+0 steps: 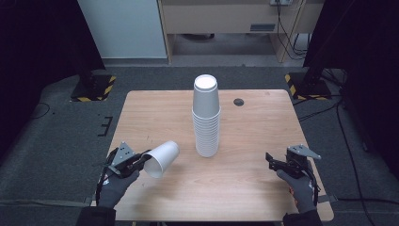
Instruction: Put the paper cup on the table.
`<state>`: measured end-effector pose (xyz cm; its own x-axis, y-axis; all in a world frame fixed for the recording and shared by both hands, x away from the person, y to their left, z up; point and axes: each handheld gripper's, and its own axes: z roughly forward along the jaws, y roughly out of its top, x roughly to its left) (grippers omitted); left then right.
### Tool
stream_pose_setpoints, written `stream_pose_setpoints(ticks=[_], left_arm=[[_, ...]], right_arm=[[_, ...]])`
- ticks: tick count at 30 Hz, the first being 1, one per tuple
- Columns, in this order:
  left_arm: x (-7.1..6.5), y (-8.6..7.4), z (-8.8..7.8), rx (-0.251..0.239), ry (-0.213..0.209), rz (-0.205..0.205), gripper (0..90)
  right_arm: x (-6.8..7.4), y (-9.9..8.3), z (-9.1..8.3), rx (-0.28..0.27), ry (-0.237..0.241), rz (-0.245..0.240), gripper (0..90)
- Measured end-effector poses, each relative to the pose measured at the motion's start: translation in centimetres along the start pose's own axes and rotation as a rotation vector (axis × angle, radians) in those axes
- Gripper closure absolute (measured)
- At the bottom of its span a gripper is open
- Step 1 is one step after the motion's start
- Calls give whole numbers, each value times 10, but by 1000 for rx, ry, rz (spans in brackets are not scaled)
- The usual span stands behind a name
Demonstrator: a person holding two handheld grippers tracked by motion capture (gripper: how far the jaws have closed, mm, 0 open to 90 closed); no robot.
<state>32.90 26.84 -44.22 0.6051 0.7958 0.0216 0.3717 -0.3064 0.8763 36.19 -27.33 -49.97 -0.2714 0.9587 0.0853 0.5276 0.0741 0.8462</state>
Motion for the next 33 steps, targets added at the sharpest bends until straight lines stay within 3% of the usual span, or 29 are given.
stream_pose_setpoints(ticks=[8,13,21,23,27,33], left_arm=[[19,5,-3,92,65,-29,869],[30,8,-5,142,99,-59,869],[46,21,-10,249,139,-80,870],[49,24,-12,273,153,-69,870],[53,28,-13,302,162,-67,871],[59,32,-13,424,155,-75,871]], right_arm=[[2,-8,9,68,-13,-63,101],[-1,-16,17,139,-27,-90,102],[-8,-23,21,186,-40,-93,101],[-8,-24,22,201,-42,-101,100],[-7,-25,24,212,-41,-116,97],[-6,-27,26,222,-39,-118,85]])
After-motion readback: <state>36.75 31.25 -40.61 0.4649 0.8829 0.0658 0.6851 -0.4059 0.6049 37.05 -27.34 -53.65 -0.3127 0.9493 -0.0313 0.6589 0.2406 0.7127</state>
